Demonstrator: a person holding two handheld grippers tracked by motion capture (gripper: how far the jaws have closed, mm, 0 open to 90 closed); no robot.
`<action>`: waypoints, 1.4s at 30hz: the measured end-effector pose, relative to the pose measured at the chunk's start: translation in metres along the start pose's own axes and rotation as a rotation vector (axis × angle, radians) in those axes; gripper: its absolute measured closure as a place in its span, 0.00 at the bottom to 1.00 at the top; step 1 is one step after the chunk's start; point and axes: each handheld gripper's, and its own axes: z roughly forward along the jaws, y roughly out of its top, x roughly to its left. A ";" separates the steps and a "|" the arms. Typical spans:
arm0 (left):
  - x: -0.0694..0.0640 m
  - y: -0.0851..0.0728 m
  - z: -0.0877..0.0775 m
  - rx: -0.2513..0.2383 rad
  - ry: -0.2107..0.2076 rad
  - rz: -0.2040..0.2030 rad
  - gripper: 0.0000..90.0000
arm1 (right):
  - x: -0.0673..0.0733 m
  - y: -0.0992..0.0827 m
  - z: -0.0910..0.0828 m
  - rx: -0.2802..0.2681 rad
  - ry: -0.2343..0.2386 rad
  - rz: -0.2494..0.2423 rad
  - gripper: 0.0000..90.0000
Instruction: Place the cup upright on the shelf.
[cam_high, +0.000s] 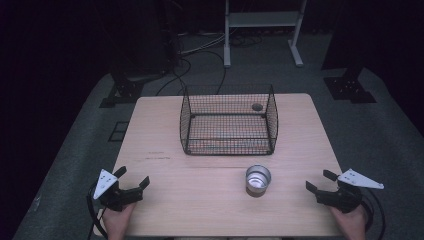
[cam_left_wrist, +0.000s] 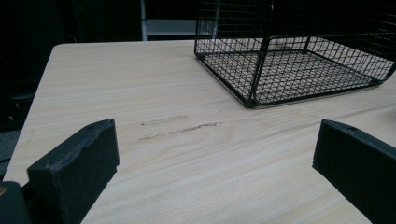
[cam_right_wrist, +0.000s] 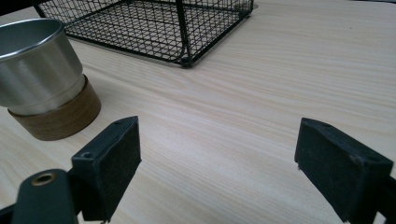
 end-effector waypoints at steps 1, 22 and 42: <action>0.000 0.000 0.000 0.001 0.002 0.000 0.00 | 0.001 0.000 0.000 0.002 -0.002 -0.003 0.15; 0.000 0.000 -0.002 -0.003 -0.002 0.000 0.00 | 0.026 0.010 0.006 0.023 0.067 -0.093 0.14; 0.000 0.000 -0.002 -0.006 -0.003 0.004 0.00 | 0.048 0.015 0.015 0.045 0.131 -0.151 0.13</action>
